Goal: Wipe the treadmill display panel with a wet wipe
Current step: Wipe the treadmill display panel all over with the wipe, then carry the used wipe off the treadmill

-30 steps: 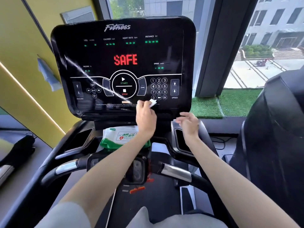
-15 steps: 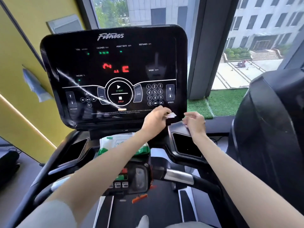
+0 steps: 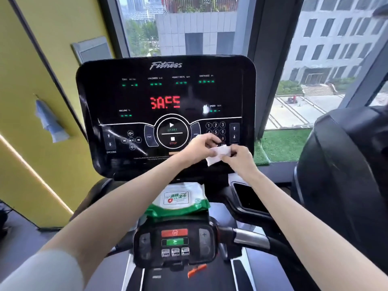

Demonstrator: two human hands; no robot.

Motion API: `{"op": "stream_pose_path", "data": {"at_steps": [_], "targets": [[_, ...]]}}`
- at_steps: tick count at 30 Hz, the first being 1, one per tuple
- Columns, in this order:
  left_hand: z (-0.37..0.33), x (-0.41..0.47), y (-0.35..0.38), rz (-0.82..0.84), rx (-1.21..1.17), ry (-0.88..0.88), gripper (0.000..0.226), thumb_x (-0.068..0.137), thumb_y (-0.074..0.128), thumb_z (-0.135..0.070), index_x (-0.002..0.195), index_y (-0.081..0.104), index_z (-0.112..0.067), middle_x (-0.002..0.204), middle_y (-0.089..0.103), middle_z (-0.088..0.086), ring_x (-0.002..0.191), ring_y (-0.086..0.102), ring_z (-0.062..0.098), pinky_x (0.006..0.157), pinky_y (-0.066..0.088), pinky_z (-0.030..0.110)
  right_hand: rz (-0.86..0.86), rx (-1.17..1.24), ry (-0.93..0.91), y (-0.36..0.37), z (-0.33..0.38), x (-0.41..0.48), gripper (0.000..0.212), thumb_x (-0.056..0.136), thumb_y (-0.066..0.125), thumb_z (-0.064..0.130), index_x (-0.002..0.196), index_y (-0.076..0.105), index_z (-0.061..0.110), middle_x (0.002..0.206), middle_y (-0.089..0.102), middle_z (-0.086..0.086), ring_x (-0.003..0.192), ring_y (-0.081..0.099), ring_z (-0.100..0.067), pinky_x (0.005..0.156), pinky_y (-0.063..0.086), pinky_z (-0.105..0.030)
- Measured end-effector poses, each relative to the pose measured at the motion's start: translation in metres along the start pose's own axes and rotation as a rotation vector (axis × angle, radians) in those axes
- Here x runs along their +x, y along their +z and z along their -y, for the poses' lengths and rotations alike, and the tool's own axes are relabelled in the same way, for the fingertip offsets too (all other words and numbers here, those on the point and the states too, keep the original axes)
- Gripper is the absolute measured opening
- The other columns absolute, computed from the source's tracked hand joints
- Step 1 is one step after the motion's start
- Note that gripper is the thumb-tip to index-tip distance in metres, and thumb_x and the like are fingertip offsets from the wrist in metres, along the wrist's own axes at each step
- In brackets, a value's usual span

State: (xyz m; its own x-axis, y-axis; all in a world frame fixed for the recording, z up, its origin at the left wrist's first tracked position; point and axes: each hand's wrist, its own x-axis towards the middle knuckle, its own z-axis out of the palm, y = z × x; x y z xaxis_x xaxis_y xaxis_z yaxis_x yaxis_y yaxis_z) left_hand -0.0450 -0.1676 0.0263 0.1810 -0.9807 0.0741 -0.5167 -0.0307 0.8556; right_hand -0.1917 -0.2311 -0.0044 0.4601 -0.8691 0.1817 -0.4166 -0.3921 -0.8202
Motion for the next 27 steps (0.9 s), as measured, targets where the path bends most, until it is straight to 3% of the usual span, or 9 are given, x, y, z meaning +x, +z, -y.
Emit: {"op": "stream_pose_path", "data": {"at_steps": [3,7,11,14,16,19,24,27], "targets": [[-0.002,-0.014,0.008,-0.018,-0.076,-0.084,0.039,0.077,0.069,-0.001,0.111,0.056,-0.016,0.094,0.056,0.001,0.075,0.052,0.010,0.067,0.045,0.020,-0.002,0.052,0.075,-0.003,-0.008,-0.005,0.034,0.076,0.070,0.012,0.056,0.042,0.012,0.056,0.040,-0.001,0.058,0.036,-0.017,0.056,0.029,-0.029],[-0.011,-0.032,0.029,-0.068,-0.114,-0.167,0.036,0.079,0.070,-0.005,0.112,0.056,-0.010,0.080,0.056,-0.003,0.068,0.055,0.008,0.060,0.046,0.022,0.000,0.256,0.205,-0.020,-0.023,-0.027,0.022,0.077,0.069,0.010,0.063,0.051,0.010,0.059,0.046,-0.002,0.059,0.042,-0.015,0.059,0.034,-0.028],[-0.021,-0.038,0.065,-0.033,-0.156,-0.177,0.014,0.081,0.065,-0.002,0.093,0.062,-0.008,0.069,0.061,0.001,0.056,0.058,0.004,0.056,0.045,0.021,-0.051,0.320,0.297,-0.051,-0.038,-0.054,0.027,0.080,0.067,0.007,0.060,0.051,0.015,0.054,0.047,0.003,0.045,0.044,-0.005,0.046,0.033,-0.018],[-0.034,-0.035,0.099,-0.004,-0.250,-0.190,0.014,0.082,0.065,0.002,0.083,0.060,-0.012,0.057,0.060,-0.007,0.050,0.056,0.003,0.054,0.046,0.019,-0.098,0.375,0.347,-0.080,-0.047,-0.081,0.016,0.082,0.064,0.003,0.070,0.057,0.010,0.049,0.048,0.005,0.029,0.037,0.003,0.034,0.027,-0.011],[-0.049,-0.031,0.131,0.073,-0.282,-0.194,0.020,0.081,0.068,0.000,0.083,0.058,-0.017,0.058,0.060,-0.010,0.053,0.055,0.003,0.058,0.044,0.020,-0.174,0.388,0.394,-0.107,-0.059,-0.103,0.006,0.083,0.063,0.003,0.079,0.060,0.007,0.055,0.049,0.002,0.029,0.036,0.004,0.033,0.026,-0.011],[-0.072,-0.025,0.173,0.218,-0.262,-0.178,0.018,0.078,0.072,-0.007,0.080,0.060,-0.020,0.073,0.061,-0.002,0.061,0.056,0.005,0.063,0.041,0.022,-0.311,0.366,0.435,-0.146,-0.077,-0.132,0.015,0.080,0.065,0.004,0.070,0.056,0.011,0.058,0.048,-0.001,0.038,0.040,0.000,0.036,0.027,-0.013],[-0.117,-0.026,0.240,0.501,-0.276,-0.095,0.017,0.081,0.068,-0.003,0.074,0.060,-0.016,0.058,0.062,-0.005,0.055,0.059,0.007,0.059,0.048,0.022,-0.544,0.372,0.538,-0.195,-0.092,-0.199,0.020,0.080,0.061,0.002,0.065,0.051,0.012,0.062,0.046,-0.002,0.047,0.034,-0.009,0.038,0.022,-0.018],[-0.131,-0.045,0.279,0.638,-0.258,-0.025,0.018,0.082,0.066,-0.002,0.074,0.058,-0.017,0.065,0.058,-0.001,0.064,0.059,0.014,0.060,0.051,0.024,-0.706,0.372,0.618,-0.206,-0.094,-0.248,0.012,0.081,0.063,0.009,0.075,0.055,0.016,0.069,0.051,0.000,0.053,0.038,-0.010,0.043,0.025,-0.021]]}}
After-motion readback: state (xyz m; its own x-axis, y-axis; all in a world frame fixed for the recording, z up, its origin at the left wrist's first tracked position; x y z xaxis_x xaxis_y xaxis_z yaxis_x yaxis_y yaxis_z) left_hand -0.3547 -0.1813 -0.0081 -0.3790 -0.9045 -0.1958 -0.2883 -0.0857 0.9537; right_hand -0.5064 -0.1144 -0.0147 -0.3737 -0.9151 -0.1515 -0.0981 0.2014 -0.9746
